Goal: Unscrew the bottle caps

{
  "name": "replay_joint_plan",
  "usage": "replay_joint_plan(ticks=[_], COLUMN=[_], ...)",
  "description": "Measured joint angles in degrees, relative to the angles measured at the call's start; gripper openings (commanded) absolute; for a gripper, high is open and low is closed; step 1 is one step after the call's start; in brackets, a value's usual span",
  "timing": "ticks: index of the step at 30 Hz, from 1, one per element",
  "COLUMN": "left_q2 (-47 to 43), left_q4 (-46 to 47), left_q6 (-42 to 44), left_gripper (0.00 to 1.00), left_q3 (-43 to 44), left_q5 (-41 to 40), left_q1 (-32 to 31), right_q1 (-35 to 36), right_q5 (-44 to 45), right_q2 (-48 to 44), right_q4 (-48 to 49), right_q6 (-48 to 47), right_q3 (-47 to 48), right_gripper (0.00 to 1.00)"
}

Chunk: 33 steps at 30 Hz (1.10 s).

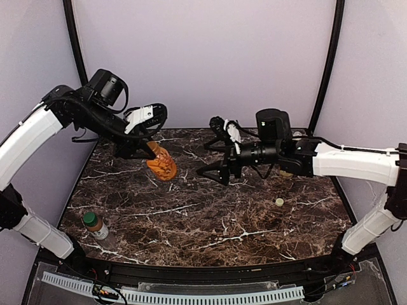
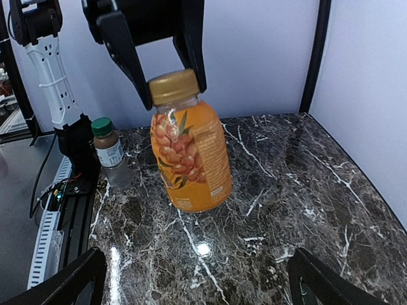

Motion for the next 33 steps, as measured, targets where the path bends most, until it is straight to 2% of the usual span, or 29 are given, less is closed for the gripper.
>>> replay_joint_plan(ticks=[4, 10, 15, 21, 26, 31, 32, 33], left_q2=[-2.10, -0.76, -0.39, -0.31, -0.31, -0.20, -0.20, -0.20], left_q4=[-4.26, -5.81, -5.79, -5.55, -5.11, -5.20, -5.20, -5.20], left_q6=[1.16, 0.50, -0.57, -1.16, -2.05, -2.91, -2.99, -3.04], left_gripper=[0.01, 0.01, 0.01, 0.01, 0.01, 0.01, 0.04, 0.15], left_q3=[1.77, 4.76, 5.53, 6.03, 6.03, 6.16, 6.16, 6.16], left_q5=[0.24, 1.92, 2.62, 2.58, 2.58, 2.75, 2.73, 2.75], left_q1=[-2.23, -4.00, -4.00, -4.00, -4.00, -4.00, -3.98, -4.00], right_q1=[3.56, 5.75, 6.21, 6.43, 6.78, 6.91, 6.91, 6.91], right_q5=[-0.68, -2.01, -2.64, -4.17, -5.11, -5.31, -5.31, -5.35], right_q2=[7.08, 13.33, 16.55, 17.94, 19.32, 19.39, 19.39, 19.39], right_q4=[3.65, 9.03, 11.34, 12.98, 12.94, 12.98, 13.05, 13.11], right_q6=[-1.51, -0.79, 0.26, 1.75, 2.67, 1.90, 1.70, 1.75], right_q3=[3.37, 8.94, 11.13, 10.80, 10.80, 10.80, 10.80, 10.80], right_gripper=[0.99, 0.99, 0.93, 0.81, 0.61, 0.47, 0.45, 0.44])
